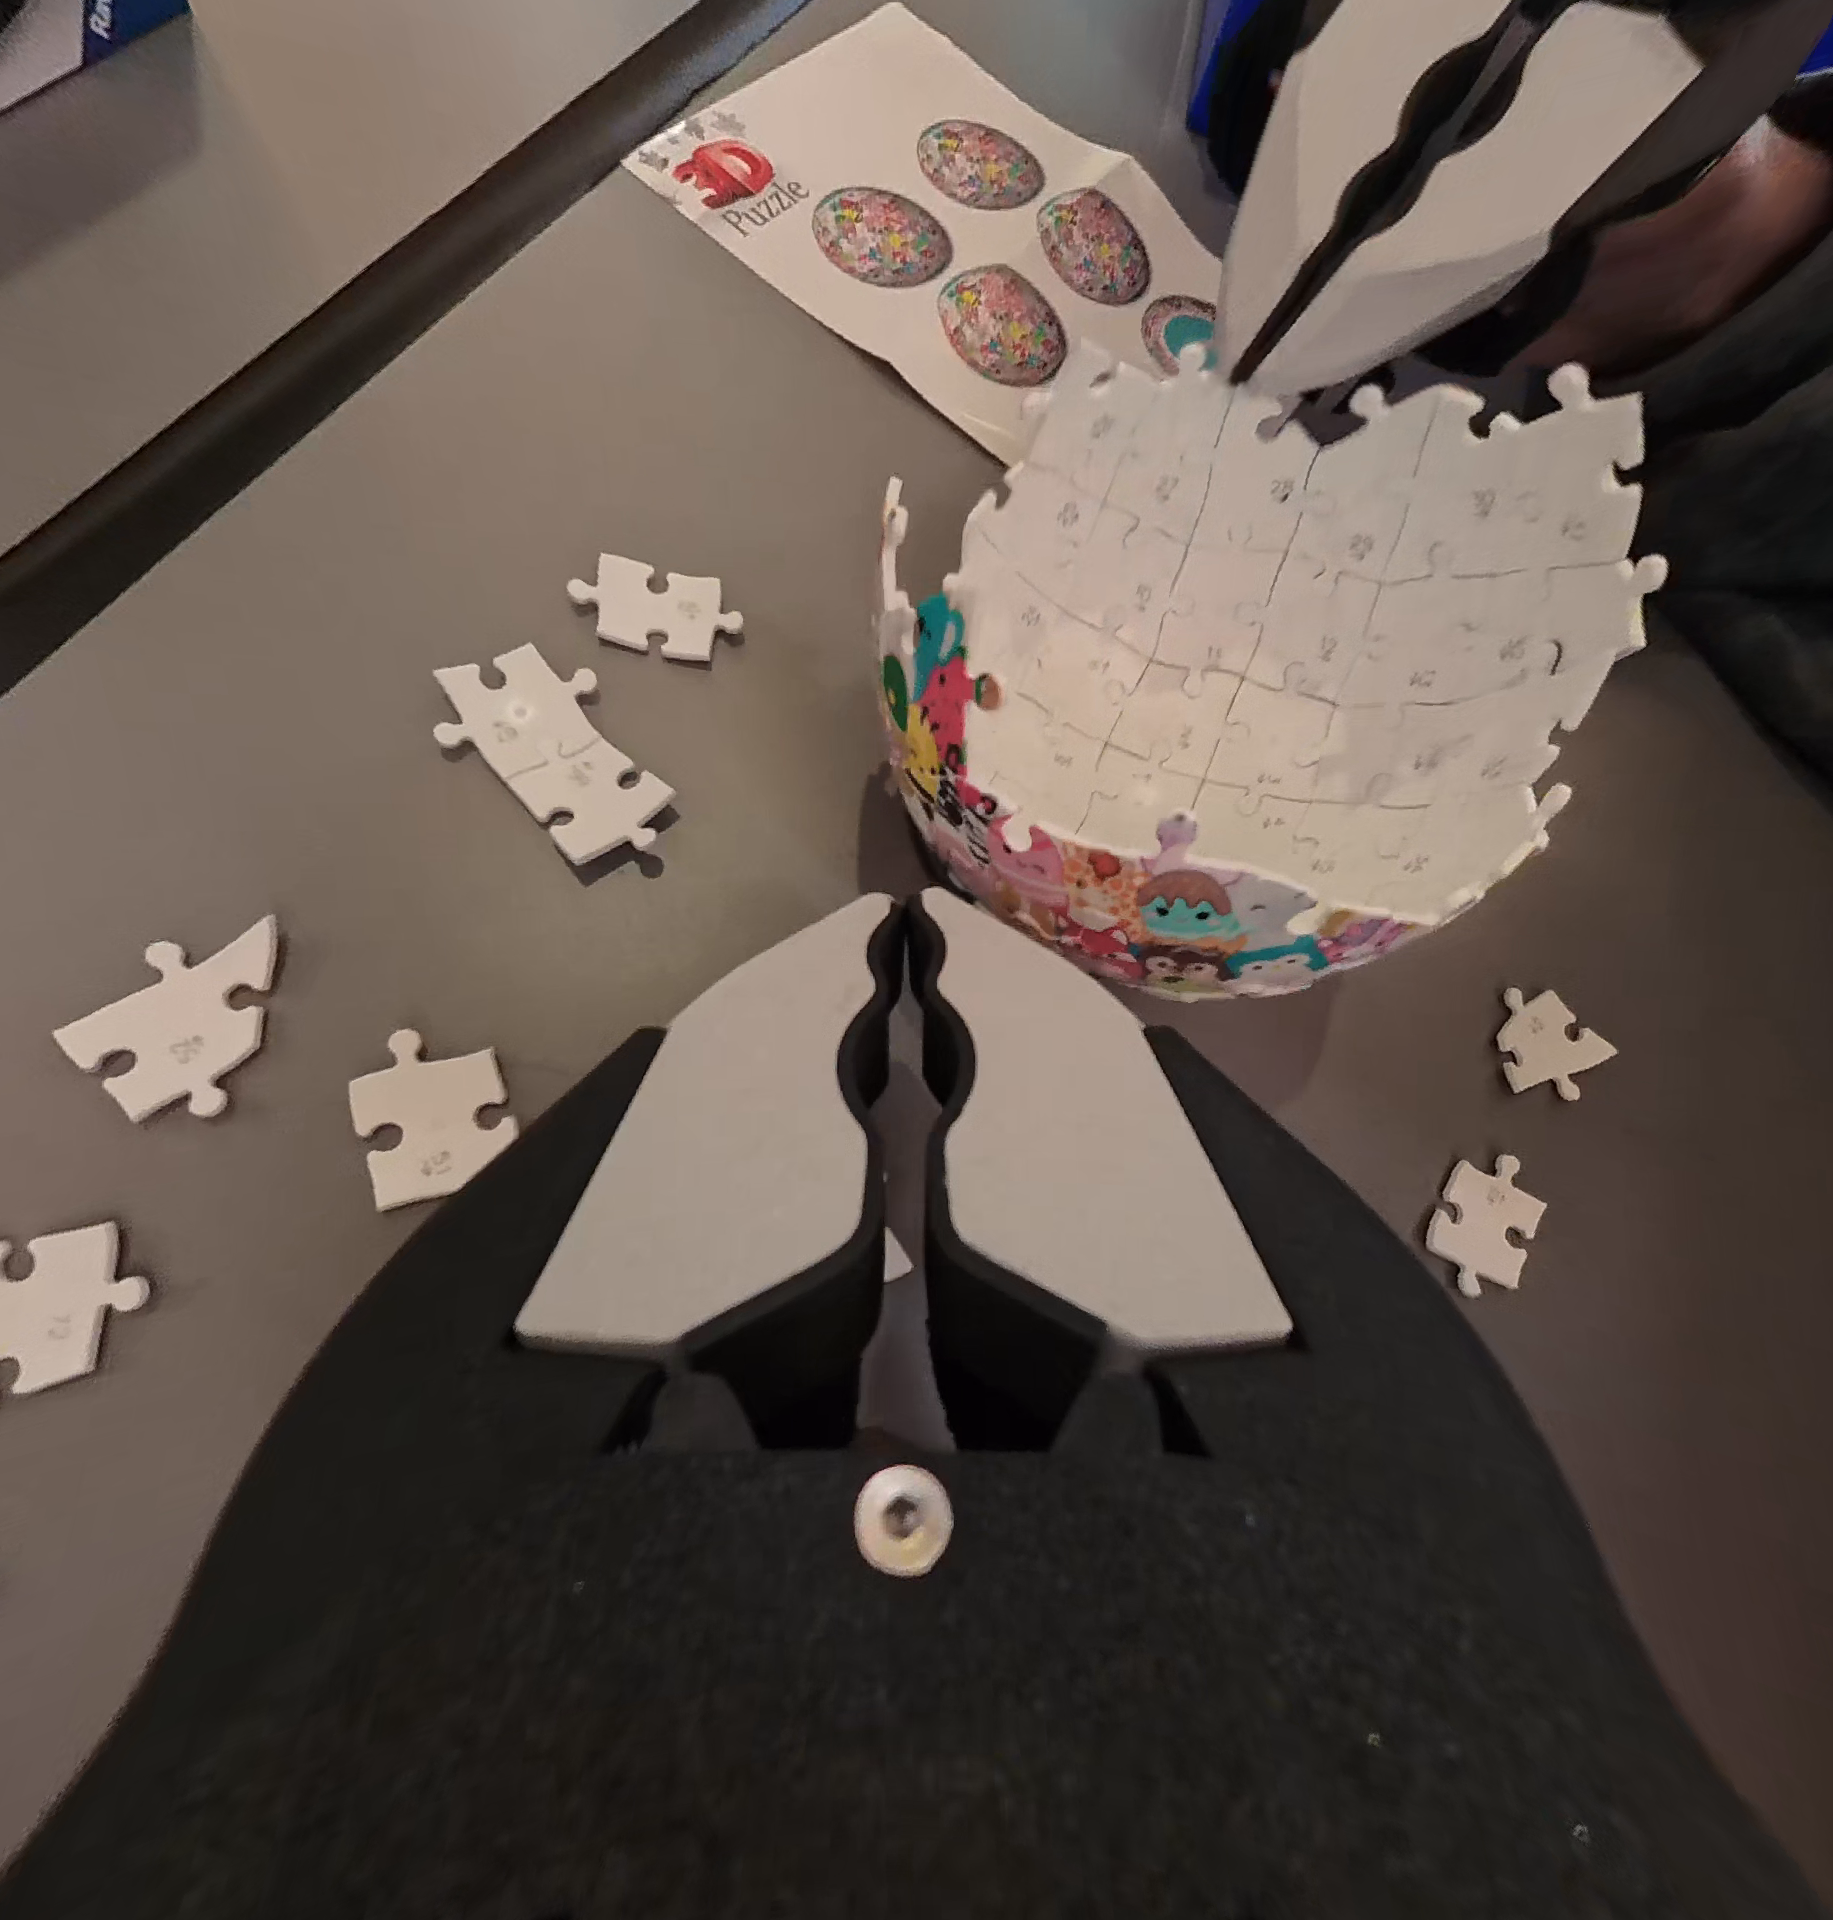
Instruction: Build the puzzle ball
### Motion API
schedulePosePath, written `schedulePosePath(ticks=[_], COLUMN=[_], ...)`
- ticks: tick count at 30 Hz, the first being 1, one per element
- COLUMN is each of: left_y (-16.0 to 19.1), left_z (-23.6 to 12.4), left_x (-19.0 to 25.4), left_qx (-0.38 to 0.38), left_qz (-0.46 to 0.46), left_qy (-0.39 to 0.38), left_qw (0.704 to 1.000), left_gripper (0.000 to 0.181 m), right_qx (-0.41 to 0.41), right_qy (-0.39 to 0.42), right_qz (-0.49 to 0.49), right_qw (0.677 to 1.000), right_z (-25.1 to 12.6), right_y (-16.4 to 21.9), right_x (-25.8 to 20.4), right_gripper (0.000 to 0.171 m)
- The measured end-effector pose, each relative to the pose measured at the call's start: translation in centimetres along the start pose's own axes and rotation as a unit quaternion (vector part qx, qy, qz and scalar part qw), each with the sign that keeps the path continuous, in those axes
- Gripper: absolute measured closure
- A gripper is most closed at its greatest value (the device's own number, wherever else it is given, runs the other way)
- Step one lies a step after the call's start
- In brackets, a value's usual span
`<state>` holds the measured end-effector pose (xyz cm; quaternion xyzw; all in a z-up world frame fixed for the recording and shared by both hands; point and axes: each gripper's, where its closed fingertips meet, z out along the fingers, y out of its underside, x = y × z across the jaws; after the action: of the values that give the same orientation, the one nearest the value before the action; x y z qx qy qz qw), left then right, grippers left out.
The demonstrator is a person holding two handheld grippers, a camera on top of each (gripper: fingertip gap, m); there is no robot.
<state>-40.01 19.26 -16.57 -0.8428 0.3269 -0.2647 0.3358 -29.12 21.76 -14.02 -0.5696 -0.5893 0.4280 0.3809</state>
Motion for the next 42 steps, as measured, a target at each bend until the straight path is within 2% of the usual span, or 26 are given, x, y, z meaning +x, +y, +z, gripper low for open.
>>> schedulePosePath(ticks=[10, 14, 21, 30, 32, 35, 37, 40, 42], left_y=[-0.2, -0.2, -3.3, -3.2, -3.1, -2.2, -1.6, -0.8, -0.2], left_z=[0.4, 0.2, -1.6, -0.9, -0.7, 0.3, 1.4, 3.3, 4.5], left_x=[0.5, -0.4, -0.8, -0.7, -1.2, -2.0, -2.4, -3.2, -3.5], left_qx=[-0.001, -0.004, 0.034, 0.02, 0.019, -0.001, -0.021, -0.063, -0.1], left_qz=[0.008, 0.003, 0.021, 0.044, 0.034, 0.003, -0.024, -0.044, -0.035], left_qy=[0.008, -0.005, -0.018, -0.028, -0.029, 0.0, 0.026, 0.045, 0.052], left_qw=[1.0, 1.0, 0.999, 0.998, 0.999, 1.0, 0.999, 0.996, 0.993], left_gripper=[0.181, 0.181, 0.181, 0.181, 0.181, 0.181, 0.181, 0.181, 0.181], right_qx=[-0.007, 0.003, 0.003, -0.01, -0.005, 0.01, -0.037, -0.158, -0.223], right_qy=[-0.009, -0.014, -0.009, -0.025, -0.024, -0.02, -0.011, -0.039, -0.059], right_qz=[0.013, 0.005, 0.004, 0.014, 0.006, -0.054, -0.144, -0.303, -0.358], right_qw=[1.0, 1.0, 1.0, 1.0, 1.0, 0.998, 0.989, 0.939, 0.905], right_z=[0.8, 0.4, -0.1, 0.9, 0.7, 0.1, 0.5, 2.5, 4.0], right_y=[0.8, 0.1, 0.4, 1.4, 0.6, -3.5, -5.1, -4.4, -3.0], right_x=[-0.2, -0.5, -0.3, -0.8, -0.8, -1.0, -1.0, -1.4, -0.9], right_gripper=[0.171, 0.171, 0.171, 0.171, 0.171, 0.171, 0.171, 0.171, 0.171])
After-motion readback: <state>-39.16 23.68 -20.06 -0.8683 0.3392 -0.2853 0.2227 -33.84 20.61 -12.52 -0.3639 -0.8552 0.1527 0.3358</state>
